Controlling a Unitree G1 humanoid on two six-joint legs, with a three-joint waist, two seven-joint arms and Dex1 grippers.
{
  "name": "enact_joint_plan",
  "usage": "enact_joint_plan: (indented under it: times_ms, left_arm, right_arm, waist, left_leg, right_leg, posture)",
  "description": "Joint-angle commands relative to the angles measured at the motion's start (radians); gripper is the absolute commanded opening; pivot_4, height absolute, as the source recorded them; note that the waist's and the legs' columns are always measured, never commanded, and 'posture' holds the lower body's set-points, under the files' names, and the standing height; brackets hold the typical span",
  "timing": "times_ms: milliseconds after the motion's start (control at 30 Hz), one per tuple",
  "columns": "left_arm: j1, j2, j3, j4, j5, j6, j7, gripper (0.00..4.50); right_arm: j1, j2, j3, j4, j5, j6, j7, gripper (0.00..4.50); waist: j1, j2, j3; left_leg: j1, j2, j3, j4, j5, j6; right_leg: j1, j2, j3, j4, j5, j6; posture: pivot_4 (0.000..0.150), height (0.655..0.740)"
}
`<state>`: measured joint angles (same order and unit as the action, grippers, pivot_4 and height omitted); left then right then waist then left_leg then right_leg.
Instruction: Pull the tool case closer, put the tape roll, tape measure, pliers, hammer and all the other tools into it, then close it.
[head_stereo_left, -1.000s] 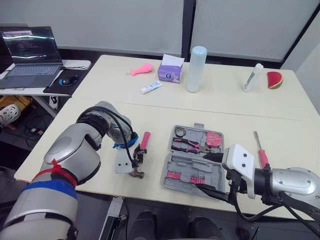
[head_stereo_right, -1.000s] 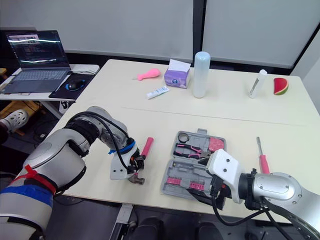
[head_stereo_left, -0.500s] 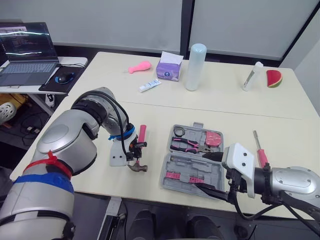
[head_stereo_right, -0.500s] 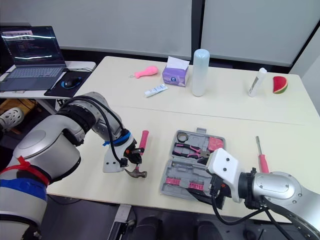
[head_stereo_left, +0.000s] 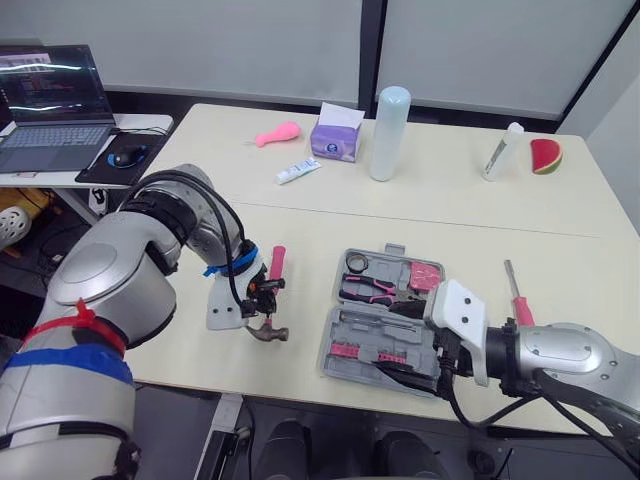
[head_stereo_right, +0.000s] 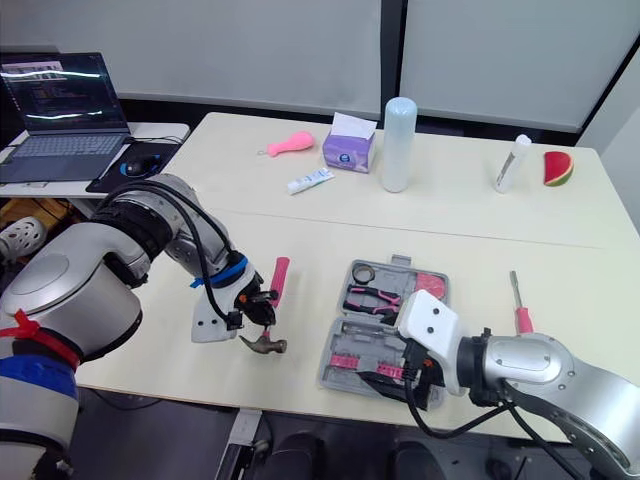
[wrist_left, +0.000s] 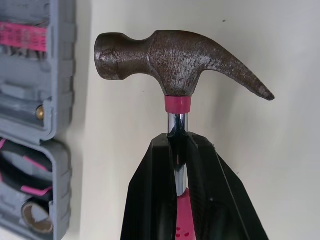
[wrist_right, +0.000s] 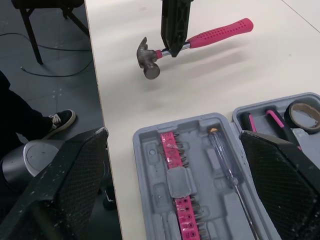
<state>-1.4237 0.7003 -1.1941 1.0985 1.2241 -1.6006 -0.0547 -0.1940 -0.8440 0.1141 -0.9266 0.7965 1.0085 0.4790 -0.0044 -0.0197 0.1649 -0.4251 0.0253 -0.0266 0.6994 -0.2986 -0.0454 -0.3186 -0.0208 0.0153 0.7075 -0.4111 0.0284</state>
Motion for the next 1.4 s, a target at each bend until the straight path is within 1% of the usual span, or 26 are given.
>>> enact_joint_plan:
  times_ms: [33, 133, 267, 367, 567, 667, 767, 833, 933, 1000, 1100, 1167, 1233, 1300, 1367, 1400]
  left_arm:
    - [0.007, 0.032, 0.017, 0.026, -0.087, -0.014, 0.014, 0.02]
    - [0.027, 0.064, 0.036, 0.063, -0.151, -0.014, -0.021, 0.02]
    - [0.063, 0.122, 0.035, 0.061, -0.229, -0.014, -0.085, 0.02]
    - [0.081, 0.147, 0.059, 0.067, -0.283, -0.014, -0.140, 0.02]
    - [0.112, 0.182, 0.134, 0.060, -0.314, -0.005, -0.253, 0.02]
    - [0.149, 0.192, 0.184, 0.059, -0.338, 0.045, -0.288, 0.02]
    - [0.193, 0.182, 0.242, 0.107, -0.427, 0.091, -0.368, 0.02]
    - [0.229, 0.180, 0.279, 0.131, -0.513, 0.104, -0.444, 0.02]
    - [0.293, 0.176, 0.334, 0.138, -0.678, 0.146, -0.603, 0.02]
    - [0.339, 0.194, 0.357, 0.063, -0.784, 0.191, -0.699, 0.02]
    - [0.388, 0.234, 0.384, -0.083, -0.862, 0.249, -0.787, 0.02]
    - [0.431, 0.256, 0.409, -0.177, -0.933, 0.329, -0.855, 0.02]
    - [0.485, 0.272, 0.443, -0.267, -1.023, 0.462, -0.941, 0.02]
    - [0.571, 0.288, 0.507, -0.391, -1.164, 0.746, -1.059, 0.02]
    - [0.643, 0.307, 0.570, -0.523, -1.248, 0.987, -1.135, 0.02]
    - [0.668, 0.314, 0.596, -0.578, -1.266, 1.073, -1.156, 0.02]
  right_arm:
    - [-0.026, 0.014, 0.023, -0.003, -0.017, 0.008, -0.011, 4.50]
    - [-0.027, 0.027, 0.054, -0.002, -0.040, 0.008, -0.018, 4.50]
    - [-0.031, 0.040, 0.084, 0.003, -0.064, 0.003, -0.017, 4.50]
    - [-0.034, 0.049, 0.102, 0.012, -0.082, 0.001, -0.012, 4.50]
    - [-0.050, 0.064, 0.137, 0.034, -0.117, -0.002, 0.002, 4.50]
    - [-0.071, 0.077, 0.168, 0.055, -0.150, -0.005, 0.002, 4.50]
    - [-0.083, 0.087, 0.184, 0.065, -0.173, -0.004, 0.002, 4.50]
    - [-0.090, 0.096, 0.189, 0.069, -0.184, -0.001, -0.001, 4.50]
    - [-0.099, 0.113, 0.194, 0.073, -0.198, 0.006, -0.006, 4.50]
    - [-0.105, 0.123, 0.197, 0.074, -0.203, 0.013, -0.007, 4.50]
    - [-0.112, 0.133, 0.199, 0.074, -0.205, 0.024, -0.006, 4.50]
    - [-0.115, 0.138, 0.198, 0.073, -0.207, 0.031, -0.005, 4.50]
    - [-0.123, 0.145, 0.197, 0.074, -0.208, 0.040, -0.006, 4.50]
    - [-0.131, 0.151, 0.195, 0.075, -0.210, 0.048, -0.007, 4.50]
    - [-0.134, 0.155, 0.193, 0.073, -0.210, 0.054, -0.007, 4.50]
    - [-0.135, 0.156, 0.192, 0.073, -0.210, 0.057, -0.007, 4.50]
  waist:
    - [0.000, 0.000, 0.000]
    - [-0.002, 0.000, 0.000]
    - [-0.009, 0.000, 0.000]
    - [-0.017, 0.000, 0.000]
    - [-0.024, 0.000, 0.000]
    - [-0.027, 0.000, 0.000]
    - [-0.029, 0.000, 0.000]
    - [-0.029, 0.000, 0.000]
    - [-0.029, 0.000, 0.000]
    - [-0.030, 0.000, 0.000]
    - [-0.031, 0.000, 0.000]
    - [-0.031, 0.000, 0.000]
    - [-0.032, 0.000, 0.000]
    - [-0.037, 0.000, -0.001]
    - [-0.048, 0.000, -0.001]
    - [-0.052, 0.000, -0.001]
  left_leg:
    - [0.000, 0.000, 0.000, 0.000, 0.000, 0.000]
    - [0.000, 0.000, 0.000, 0.001, 0.000, 0.000]
    - [0.000, 0.001, 0.000, 0.001, 0.000, -0.001]
    - [0.000, 0.001, 0.000, 0.001, 0.001, -0.001]
    - [0.000, 0.001, -0.001, 0.003, 0.001, -0.001]
    - [0.001, 0.002, -0.001, 0.003, 0.001, -0.001]
    - [0.002, 0.002, -0.001, 0.003, 0.001, -0.002]
    - [0.002, 0.002, -0.001, 0.003, 0.001, -0.002]
    - [0.002, 0.002, -0.001, 0.003, 0.001, -0.002]
    - [0.002, 0.003, -0.001, 0.003, 0.001, -0.002]
    - [0.002, 0.003, -0.001, 0.003, 0.001, -0.002]
    - [0.002, 0.003, -0.002, 0.003, 0.001, -0.002]
    - [0.002, 0.003, -0.002, 0.003, 0.001, -0.002]
    - [0.003, 0.003, -0.002, 0.003, 0.001, -0.002]
    - [0.004, 0.003, -0.002, 0.003, 0.001, -0.002]
    - [0.004, 0.004, -0.003, 0.003, 0.001, -0.002]
  right_leg:
    - [0.000, 0.000, 0.000, 0.000, 0.000, 0.000]
    - [-0.001, 0.000, 0.000, 0.002, 0.000, 0.000]
    - [-0.003, -0.001, -0.001, 0.005, 0.000, 0.000]
    - [-0.003, -0.001, -0.001, 0.005, 0.000, 0.000]
    - [-0.003, -0.002, -0.002, 0.005, 0.000, 0.000]
    - [-0.003, -0.002, -0.002, 0.005, 0.000, 0.000]
    - [-0.003, -0.002, -0.002, 0.006, 0.000, 0.000]
    - [-0.004, -0.002, -0.002, 0.007, 0.000, 0.000]
    - [-0.005, -0.002, -0.003, 0.008, 0.000, 0.000]
    - [-0.005, -0.002, -0.003, 0.008, 0.000, 0.000]
    - [-0.005, -0.002, -0.003, 0.008, 0.000, 0.000]
    - [-0.005, -0.002, -0.003, 0.008, 0.000, 0.000]
    - [-0.005, -0.002, -0.002, 0.008, 0.000, 0.000]
    - [-0.005, -0.002, -0.002, 0.009, 0.000, 0.000]
    - [-0.005, -0.002, -0.002, 0.010, 0.000, 0.000]
    - [-0.005, -0.002, -0.002, 0.010, 0.000, 0.000]
  posture:
    - [0.150, 0.7161]
    - [0.150, 0.7161]
    - [0.150, 0.7161]
    - [0.150, 0.7161]
    - [0.150, 0.7161]
    - [0.150, 0.7161]
    - [0.150, 0.7161]
    - [0.150, 0.7161]
    - [0.150, 0.7161]
    - [0.150, 0.7161]
    - [0.150, 0.7161]
    - [0.150, 0.7161]
    - [0.150, 0.7161]
    - [0.150, 0.7161]
    - [0.150, 0.7161]
    - [0.150, 0.7161]
